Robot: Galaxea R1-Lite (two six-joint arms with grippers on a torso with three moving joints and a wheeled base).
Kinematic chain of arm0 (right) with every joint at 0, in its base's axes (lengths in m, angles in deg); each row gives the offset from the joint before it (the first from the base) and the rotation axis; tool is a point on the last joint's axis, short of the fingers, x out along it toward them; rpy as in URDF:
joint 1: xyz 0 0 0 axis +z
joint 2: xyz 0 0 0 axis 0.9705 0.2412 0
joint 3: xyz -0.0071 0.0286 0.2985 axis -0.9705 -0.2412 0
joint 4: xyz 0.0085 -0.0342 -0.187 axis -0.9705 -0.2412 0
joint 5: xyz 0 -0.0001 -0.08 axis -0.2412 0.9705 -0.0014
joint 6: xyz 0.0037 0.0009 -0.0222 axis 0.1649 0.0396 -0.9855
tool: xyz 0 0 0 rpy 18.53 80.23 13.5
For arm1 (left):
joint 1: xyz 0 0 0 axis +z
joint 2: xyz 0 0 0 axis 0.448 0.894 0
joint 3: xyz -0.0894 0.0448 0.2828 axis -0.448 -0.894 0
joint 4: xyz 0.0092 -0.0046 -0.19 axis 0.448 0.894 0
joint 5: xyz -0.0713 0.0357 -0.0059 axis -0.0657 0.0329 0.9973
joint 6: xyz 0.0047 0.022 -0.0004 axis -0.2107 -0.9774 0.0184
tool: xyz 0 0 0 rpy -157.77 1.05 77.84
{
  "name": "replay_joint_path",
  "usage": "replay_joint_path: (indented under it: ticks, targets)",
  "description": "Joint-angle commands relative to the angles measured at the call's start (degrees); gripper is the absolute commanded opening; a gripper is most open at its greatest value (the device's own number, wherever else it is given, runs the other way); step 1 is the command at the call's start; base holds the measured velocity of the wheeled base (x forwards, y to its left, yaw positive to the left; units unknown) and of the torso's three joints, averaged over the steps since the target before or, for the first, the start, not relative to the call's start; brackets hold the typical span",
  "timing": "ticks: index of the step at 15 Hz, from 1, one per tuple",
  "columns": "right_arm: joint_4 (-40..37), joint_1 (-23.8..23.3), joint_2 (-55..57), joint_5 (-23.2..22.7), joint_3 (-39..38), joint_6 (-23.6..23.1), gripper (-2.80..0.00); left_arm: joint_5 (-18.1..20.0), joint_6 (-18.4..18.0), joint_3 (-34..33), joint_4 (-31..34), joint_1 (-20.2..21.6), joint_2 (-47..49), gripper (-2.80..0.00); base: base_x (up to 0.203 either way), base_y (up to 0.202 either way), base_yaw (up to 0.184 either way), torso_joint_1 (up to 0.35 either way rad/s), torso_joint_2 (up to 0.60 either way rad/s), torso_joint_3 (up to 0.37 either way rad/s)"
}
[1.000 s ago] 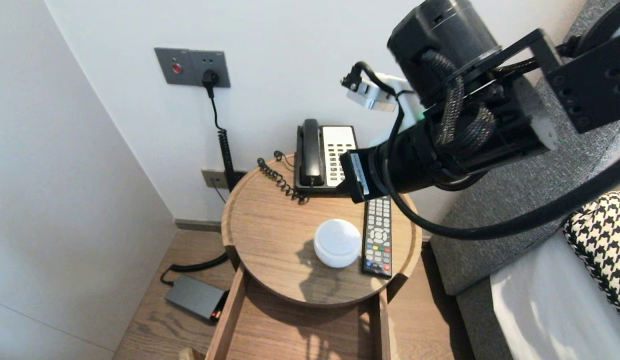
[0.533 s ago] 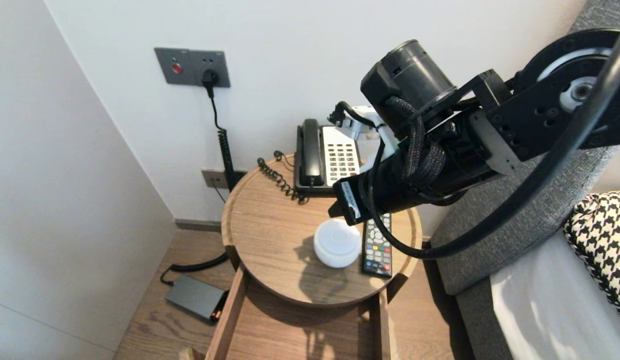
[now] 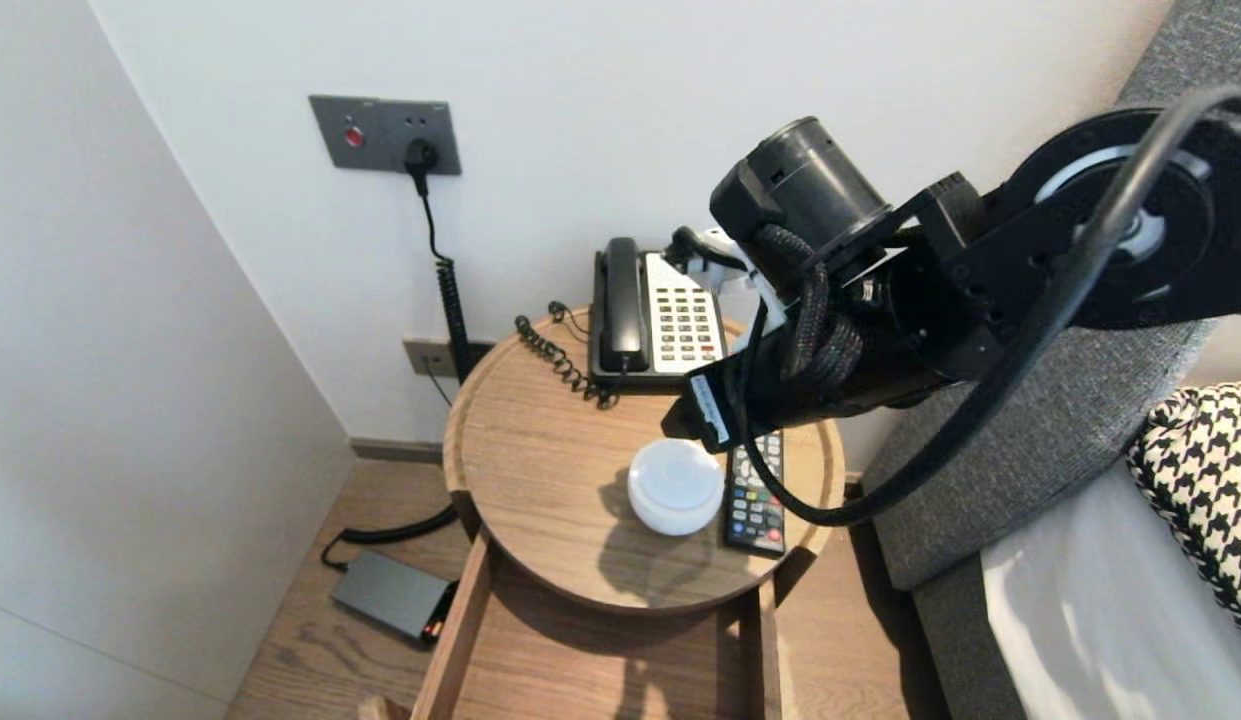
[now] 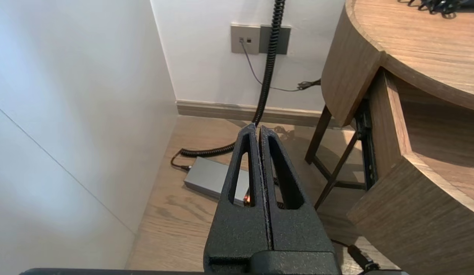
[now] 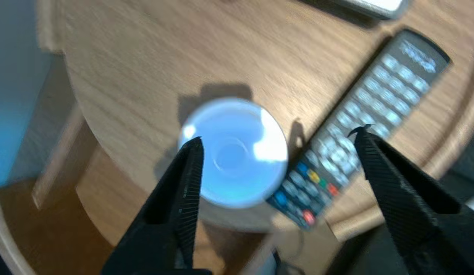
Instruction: Put the remote controls on the table in the drawer one by one
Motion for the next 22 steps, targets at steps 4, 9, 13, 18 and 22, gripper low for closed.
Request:
replay_joint_path:
  ticks: [4,9,13,18,22]
  targets:
    - [11.44,1.11,0.34,1.54,-6.89,1.07,0.00,-0.04,0.00,-0.53,-0.03,-0.02,-0.09,-2.80,0.000,0.000,0.000,0.000,0.00,0.000]
    - [12.91,2.52,1.21,1.28,-9.25,1.41,0.00,-0.04,0.00,-0.53,-0.03,-0.04,-0.09,-2.80,0.000,0.000,0.000,0.000,0.00,0.000]
    - [19.17,3.13,2.40,1.98,-12.74,1.33,0.00,-0.04,0.00,-0.53,-0.03,0.05,-0.09,-2.80,0.000,0.000,0.000,0.000,0.00,0.000]
    - [21.76,2.43,3.95,2.51,-13.33,0.81,0.00,-0.04,0.00,-0.53,-0.03,0.01,-0.09,-2.80,0.000,0.000,0.000,0.000,0.00,0.000]
    - [21.76,2.34,4.97,2.78,-13.77,0.73,0.00,-0.04,0.00,-0.53,-0.03,0.04,-0.09,-2.80,0.000,0.000,0.000,0.000,0.00,0.000]
